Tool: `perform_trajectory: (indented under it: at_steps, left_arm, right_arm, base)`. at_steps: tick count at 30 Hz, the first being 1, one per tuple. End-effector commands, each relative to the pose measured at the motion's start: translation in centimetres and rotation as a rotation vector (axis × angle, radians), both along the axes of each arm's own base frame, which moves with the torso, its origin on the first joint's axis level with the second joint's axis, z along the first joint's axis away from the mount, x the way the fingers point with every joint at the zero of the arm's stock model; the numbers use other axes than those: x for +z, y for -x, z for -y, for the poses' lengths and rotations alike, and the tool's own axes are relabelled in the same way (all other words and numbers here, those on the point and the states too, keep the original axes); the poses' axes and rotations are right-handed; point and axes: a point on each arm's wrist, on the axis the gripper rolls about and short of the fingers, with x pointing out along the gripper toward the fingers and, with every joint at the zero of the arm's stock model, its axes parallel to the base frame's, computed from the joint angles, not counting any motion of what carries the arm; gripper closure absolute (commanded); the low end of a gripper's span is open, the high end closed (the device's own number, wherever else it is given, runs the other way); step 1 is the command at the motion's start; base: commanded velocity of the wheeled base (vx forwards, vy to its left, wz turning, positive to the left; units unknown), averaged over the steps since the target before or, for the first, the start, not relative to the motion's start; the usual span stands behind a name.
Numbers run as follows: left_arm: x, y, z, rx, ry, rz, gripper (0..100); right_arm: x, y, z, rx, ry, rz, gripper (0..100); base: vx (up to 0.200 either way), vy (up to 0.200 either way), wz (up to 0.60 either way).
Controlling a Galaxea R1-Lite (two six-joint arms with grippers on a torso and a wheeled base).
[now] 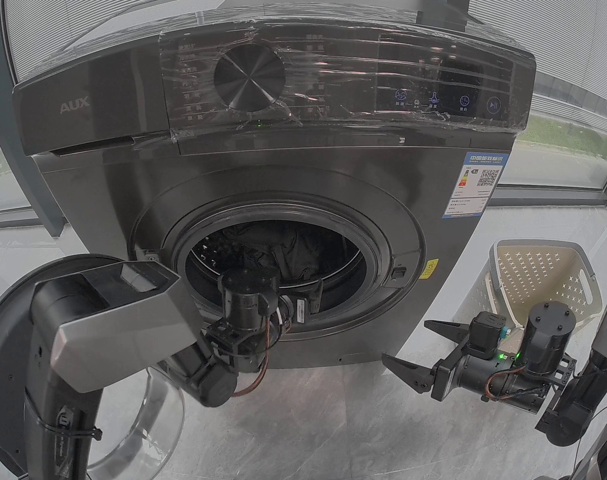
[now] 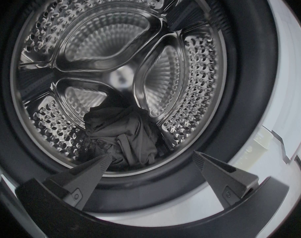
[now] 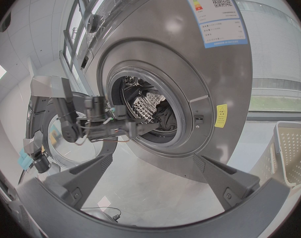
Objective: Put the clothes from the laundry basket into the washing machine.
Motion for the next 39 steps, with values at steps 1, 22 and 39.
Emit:
perform_trajectory:
  at_steps: [1, 22, 39]
  left_arm:
    - [4.8, 9.5, -1.9, -0.118, 0.049, 0.056, 0]
    - [11.7, 22.6, -11.3, -0.179, 0.316, 0.147, 0]
    - [13.4, 27.9, -17.6, -0.089, 0.221, 0.279, 0]
  right_arm:
    - [1.1, 1.6, 1.9, 0.001, -0.011, 0.017, 0]
    - [5.5, 4.6, 7.9, -0.258, -0.086, 0.197, 0]
    - [5.8, 15.4, 12.1, -0.347, -0.018, 0.213, 0]
  base:
    - [0.0, 0.0, 0.0]
    - [-0.01, 0.0, 0.0]
    - [-0.2, 0.0, 0.0]
